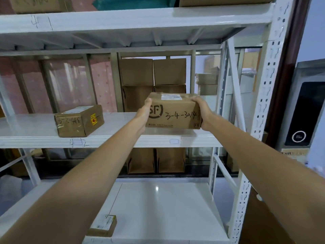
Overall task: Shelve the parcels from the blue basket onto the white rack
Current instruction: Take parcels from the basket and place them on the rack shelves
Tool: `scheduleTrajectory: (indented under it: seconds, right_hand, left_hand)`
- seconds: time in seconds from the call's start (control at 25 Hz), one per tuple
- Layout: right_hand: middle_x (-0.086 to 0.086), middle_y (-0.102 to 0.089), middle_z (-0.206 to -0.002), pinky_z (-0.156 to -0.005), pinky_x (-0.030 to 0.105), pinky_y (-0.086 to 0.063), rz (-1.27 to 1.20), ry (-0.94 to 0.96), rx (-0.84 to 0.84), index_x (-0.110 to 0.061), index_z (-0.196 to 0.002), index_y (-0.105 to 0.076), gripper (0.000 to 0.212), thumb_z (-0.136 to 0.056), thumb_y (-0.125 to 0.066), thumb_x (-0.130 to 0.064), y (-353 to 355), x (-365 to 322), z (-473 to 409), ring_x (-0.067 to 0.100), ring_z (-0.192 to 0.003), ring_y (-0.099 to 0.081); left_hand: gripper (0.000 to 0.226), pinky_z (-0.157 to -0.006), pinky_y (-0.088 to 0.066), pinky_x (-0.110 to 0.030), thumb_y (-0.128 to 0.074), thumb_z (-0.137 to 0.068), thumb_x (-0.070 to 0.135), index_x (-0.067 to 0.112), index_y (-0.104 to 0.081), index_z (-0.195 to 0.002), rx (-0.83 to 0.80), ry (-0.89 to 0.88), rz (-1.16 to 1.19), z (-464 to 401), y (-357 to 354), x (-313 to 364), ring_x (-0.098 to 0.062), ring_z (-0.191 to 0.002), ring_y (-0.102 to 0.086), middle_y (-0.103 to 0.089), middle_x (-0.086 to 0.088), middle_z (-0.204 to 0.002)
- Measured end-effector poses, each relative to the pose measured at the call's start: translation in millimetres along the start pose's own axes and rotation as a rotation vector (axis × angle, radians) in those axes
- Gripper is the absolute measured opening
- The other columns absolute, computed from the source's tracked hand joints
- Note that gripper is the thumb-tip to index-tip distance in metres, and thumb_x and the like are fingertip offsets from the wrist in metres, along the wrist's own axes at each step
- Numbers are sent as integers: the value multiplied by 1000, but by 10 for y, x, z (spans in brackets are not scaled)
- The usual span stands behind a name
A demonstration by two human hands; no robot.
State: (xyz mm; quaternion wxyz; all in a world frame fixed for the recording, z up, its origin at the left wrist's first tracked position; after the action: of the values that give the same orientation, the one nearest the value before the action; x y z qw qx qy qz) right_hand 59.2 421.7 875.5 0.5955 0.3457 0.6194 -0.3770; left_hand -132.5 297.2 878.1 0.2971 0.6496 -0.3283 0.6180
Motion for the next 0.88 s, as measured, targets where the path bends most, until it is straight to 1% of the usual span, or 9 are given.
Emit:
scheduleTrajectory:
  seconds: [0.08,0.2,0.32,0.44,0.52,0.6,0.68,0.76,0.88]
  right_hand:
    - [5,-64,-80,-77,37,-46,13,-27,10,-20,-96,-57,42,-82,-52,-59,-13,195,-153,25,-83,-60]
    - [3,-68,-71,-71,34,-48,34,-70,26,-22,-89,-58,41,-76,-54,-61,-10,386,-278,24,-79,-62]
    - [5,-69,-77,-77,36,-51,78,-81,53,-23,-90,-60,47,-71,-53,-65,19,443,-331,25,-85,-64]
    - [6,-69,-82,-74,35,-51,108,-99,40,-23,-91,-59,47,-73,-53,-66,27,441,-307,24,-86,-64]
    - [8,-69,-97,-80,39,-51,100,-94,29,-22,-105,-60,57,-76,-51,-70,37,397,-237,25,-95,-63]
    - [12,-56,-135,-104,49,-42,125,-48,84,-22,-139,-44,83,-79,-40,-79,141,317,-176,30,-124,-52]
    - [10,-34,-154,-116,52,-27,146,33,189,-23,-152,-22,91,-83,-30,-80,336,237,-1,30,-140,-35]
    - [8,-40,-150,-113,48,-30,115,139,280,-25,-148,-27,80,-87,-28,-75,571,253,253,29,-136,-40]
    - [-2,-64,-109,-81,32,-40,144,259,388,-26,-123,-46,65,-81,-30,-73,908,617,768,23,-108,-58]
  left_hand:
    - [63,-85,-55,-39,-41,-87,68,18,-60,-120,-23,47,30,-137,9,-232,-22,-97,-65,-69,-9,-114]
    - [58,-91,-54,-44,-42,-87,67,17,-65,-107,-40,105,73,-248,-7,-478,-25,-94,-67,-73,-10,-102]
    - [57,-95,-52,-45,-42,-87,66,18,-65,-108,-32,90,50,-291,0,-500,-26,-95,-67,-73,-10,-104]
    - [57,-96,-50,-45,-39,-88,67,19,-64,-107,-33,80,28,-281,-17,-491,-26,-99,-66,-72,-9,-106]
    - [53,-87,-53,-40,-39,-89,66,21,-64,-102,-40,76,36,-202,-13,-456,-23,-94,-65,-70,-6,-102]
    - [49,-74,-50,-31,-42,-89,64,21,-60,-105,0,73,54,-114,70,-403,-17,-87,-61,-65,-2,-99]
    - [55,-85,-43,-29,-43,-90,60,20,-52,-126,95,53,59,-9,219,-409,-19,-100,-54,-56,-1,-113]
    - [59,-88,-39,-31,-41,-91,56,16,-46,-134,223,40,45,180,381,-539,-24,-106,-51,-53,-6,-125]
    - [48,-87,-41,-35,-40,-90,48,11,-51,-119,447,-20,-111,605,514,-959,-29,-104,-53,-57,-13,-123]
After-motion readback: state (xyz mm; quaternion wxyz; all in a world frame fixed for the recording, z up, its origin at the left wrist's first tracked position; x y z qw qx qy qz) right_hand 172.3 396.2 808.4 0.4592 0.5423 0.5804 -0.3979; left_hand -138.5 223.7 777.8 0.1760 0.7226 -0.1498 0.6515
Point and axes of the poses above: each hand's wrist, its own z-axis away from the middle knuckle, its own y-axis out of the back of the hand, x = y × z, the point moved 10 cm from there along -z, towards the middle knuckle
